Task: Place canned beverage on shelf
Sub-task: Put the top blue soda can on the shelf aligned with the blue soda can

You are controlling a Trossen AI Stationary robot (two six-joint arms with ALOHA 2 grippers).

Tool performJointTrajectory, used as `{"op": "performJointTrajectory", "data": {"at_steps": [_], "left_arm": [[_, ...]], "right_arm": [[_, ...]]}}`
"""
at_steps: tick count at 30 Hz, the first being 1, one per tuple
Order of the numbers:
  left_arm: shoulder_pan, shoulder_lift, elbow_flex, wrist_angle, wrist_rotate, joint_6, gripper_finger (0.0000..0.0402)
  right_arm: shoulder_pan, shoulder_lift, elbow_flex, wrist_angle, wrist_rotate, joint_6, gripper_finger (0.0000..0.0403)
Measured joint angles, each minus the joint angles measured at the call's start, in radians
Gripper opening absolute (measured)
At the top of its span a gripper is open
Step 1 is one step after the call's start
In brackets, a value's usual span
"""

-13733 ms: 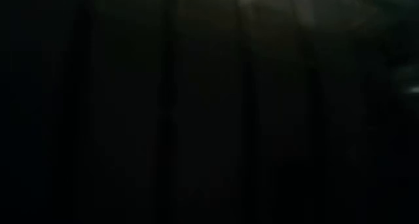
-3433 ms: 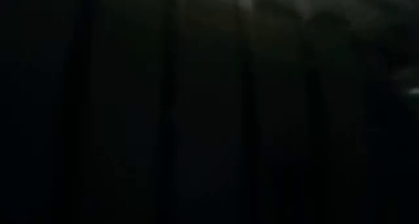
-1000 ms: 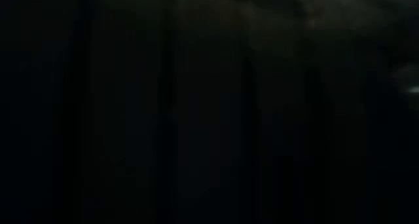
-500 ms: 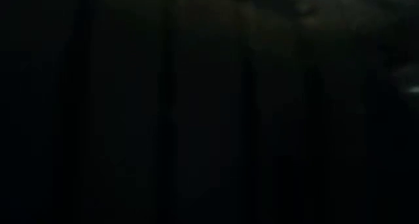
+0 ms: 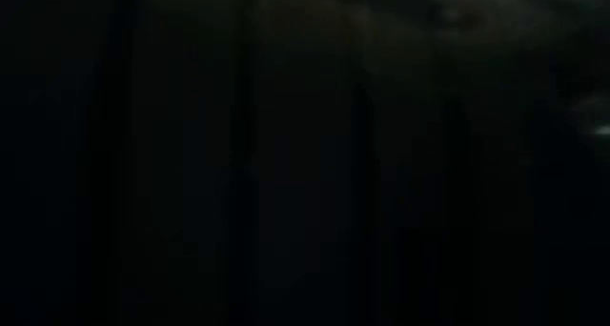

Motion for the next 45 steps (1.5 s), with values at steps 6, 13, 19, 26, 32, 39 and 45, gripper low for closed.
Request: {"op": "performJointTrajectory", "data": {"at_steps": [6, 13, 19, 26, 32, 39, 45], "left_arm": [[0.0, 0.0, 0.0, 0.0, 0.0, 0.0, 0.0364], [0.0, 0.0, 0.0, 0.0, 0.0, 0.0, 0.0364], [0.0, 0.0, 0.0, 0.0, 0.0, 0.0, 0.0363], [0.0, 0.0, 0.0, 0.0, 0.0, 0.0, 0.0363], [0.0, 0.0, 0.0, 0.0, 0.0, 0.0, 0.0363], [0.0, 0.0, 0.0, 0.0, 0.0, 0.0, 0.0363], [0.0, 0.0, 0.0, 0.0, 0.0, 0.0, 0.0363]], "right_arm": [[0.0, 0.023, 0.0, -0.004, 0.04, -0.002, 0.024], [0.0, 0.025, 0.0, 0.0, 0.04, -0.002, 0.0241], [0.0, 0.025, 0.0, -0.002, 0.036, -0.002, 0.0241], [0.0, 0.025, 0.0, -0.002, 0.036, -0.002, 0.0241], [0.0, 0.025, 0.0, -0.002, 0.036, -0.002, 0.0241], [0.0, 0.025, 0.0, -0.002, 0.036, 0.001, 0.0241], [0.0, 0.025, 0.0, -0.002, 0.036, 0.001, 0.0241]]}}
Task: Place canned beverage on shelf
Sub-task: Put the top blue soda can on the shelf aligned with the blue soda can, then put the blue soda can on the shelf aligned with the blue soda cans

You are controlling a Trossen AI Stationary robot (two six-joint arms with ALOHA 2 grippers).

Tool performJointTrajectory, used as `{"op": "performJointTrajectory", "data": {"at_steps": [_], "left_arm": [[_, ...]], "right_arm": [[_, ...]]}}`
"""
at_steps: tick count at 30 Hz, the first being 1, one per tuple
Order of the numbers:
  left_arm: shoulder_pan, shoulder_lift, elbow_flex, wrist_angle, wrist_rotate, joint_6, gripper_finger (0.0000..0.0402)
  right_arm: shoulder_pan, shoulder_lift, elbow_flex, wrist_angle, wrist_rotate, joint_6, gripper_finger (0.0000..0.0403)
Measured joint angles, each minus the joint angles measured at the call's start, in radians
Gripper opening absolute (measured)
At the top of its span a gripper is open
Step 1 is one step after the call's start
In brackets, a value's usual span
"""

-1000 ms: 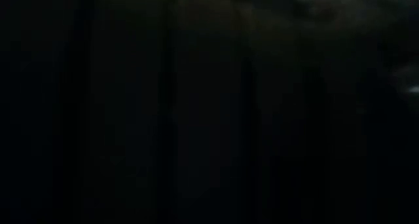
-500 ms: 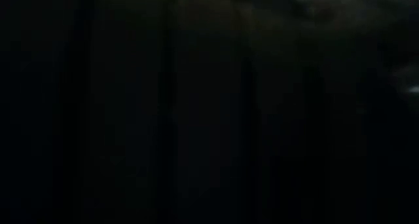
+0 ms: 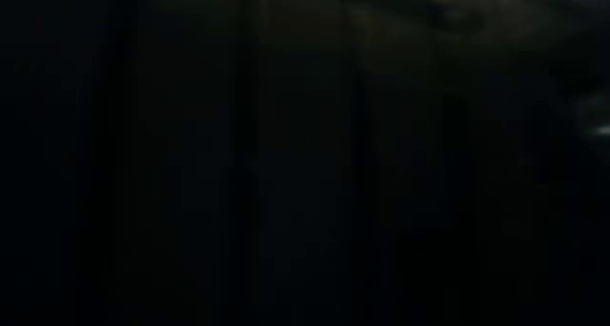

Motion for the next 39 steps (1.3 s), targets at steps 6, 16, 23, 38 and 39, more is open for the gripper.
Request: {"op": "performJointTrajectory", "data": {"at_steps": [6, 16, 23, 38, 39], "left_arm": [[0.0, 0.0, 0.0, 0.0, 0.0, 0.0, 0.0363], [0.0, 0.0, 0.0, 0.0, 0.0, 0.0, 0.0363], [0.0, 0.0, 0.0, 0.0, 0.0, 0.0, 0.0363], [0.0, 0.0, 0.0, 0.0, 0.0, 0.0, 0.0363], [0.0, 0.0, 0.0, 0.0, 0.0, 0.0, 0.0363]], "right_arm": [[0.0, 0.0, 0.0, 0.005, 0.0, 0.0, 0.0241], [0.0, 0.0, 0.0, 0.005, 0.0, 0.0, 0.0241], [0.0, 0.0, 0.0, 0.007, -0.001, 0.0, 0.0257], [0.001, 0.001, -0.001, 0.008, -0.018, 0.0, 0.0307], [0.001, 0.001, -0.001, 0.008, -0.018, 0.0, 0.0307]]}}
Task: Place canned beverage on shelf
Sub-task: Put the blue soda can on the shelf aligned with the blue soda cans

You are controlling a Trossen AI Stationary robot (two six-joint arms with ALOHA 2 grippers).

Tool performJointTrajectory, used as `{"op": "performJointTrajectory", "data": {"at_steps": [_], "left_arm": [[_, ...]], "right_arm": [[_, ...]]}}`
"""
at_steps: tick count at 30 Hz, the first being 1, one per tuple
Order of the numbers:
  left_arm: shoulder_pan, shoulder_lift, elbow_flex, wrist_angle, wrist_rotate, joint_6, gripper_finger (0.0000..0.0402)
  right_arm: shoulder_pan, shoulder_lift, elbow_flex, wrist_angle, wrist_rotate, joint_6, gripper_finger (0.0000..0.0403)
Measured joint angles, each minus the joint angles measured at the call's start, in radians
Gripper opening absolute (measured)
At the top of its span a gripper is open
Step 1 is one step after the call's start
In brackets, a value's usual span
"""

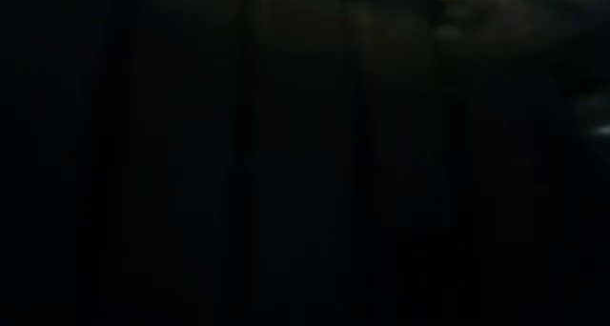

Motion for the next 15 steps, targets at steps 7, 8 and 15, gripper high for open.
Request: {"op": "performJointTrajectory", "data": {"at_steps": [7, 8, 15], "left_arm": [[0.0, 0.0, 0.0, 0.0, 0.0, 0.0, 0.0363], [0.0, 0.0, 0.0, 0.0, 0.0, 0.0, 0.0363], [0.0, 0.0, 0.0, 0.008, 0.002, -0.019, 0.0364]], "right_arm": [[0.0, -0.001, 0.0, -0.017, 0.0, 0.0, 0.0307], [0.0, -0.002, 0.0, -0.026, 0.0, 0.0, 0.0307], [0.0, -0.008, 0.118, -0.2, 0.0, 0.0, 0.0308]]}}
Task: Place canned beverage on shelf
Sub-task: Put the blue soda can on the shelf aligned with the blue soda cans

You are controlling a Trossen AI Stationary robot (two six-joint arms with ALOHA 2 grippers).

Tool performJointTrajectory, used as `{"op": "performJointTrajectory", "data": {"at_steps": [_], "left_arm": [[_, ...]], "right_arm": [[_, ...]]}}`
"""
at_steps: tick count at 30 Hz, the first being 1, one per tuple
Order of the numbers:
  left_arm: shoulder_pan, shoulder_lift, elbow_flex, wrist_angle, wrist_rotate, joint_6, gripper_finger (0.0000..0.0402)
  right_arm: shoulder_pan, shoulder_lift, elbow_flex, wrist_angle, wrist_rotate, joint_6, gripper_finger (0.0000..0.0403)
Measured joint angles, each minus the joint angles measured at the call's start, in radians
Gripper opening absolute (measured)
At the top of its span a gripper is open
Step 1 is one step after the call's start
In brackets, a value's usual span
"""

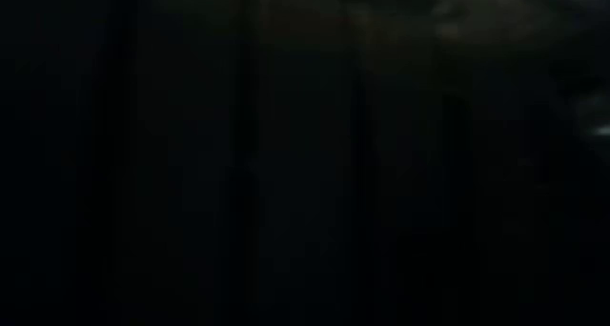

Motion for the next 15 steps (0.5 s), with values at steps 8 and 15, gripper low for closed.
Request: {"op": "performJointTrajectory", "data": {"at_steps": [8, 15], "left_arm": [[-0.017, 0.0, 0.0, 0.038, 0.17, -0.138, 0.0364], [-0.095, 0.0, 0.0, 0.031, 0.137, -0.221, 0.0364]], "right_arm": [[0.052, -0.001, 0.156, -0.089, -0.055, 0.025, 0.0308], [0.179, -0.002, 0.209, -0.18, -0.053, 0.026, 0.0308]]}}
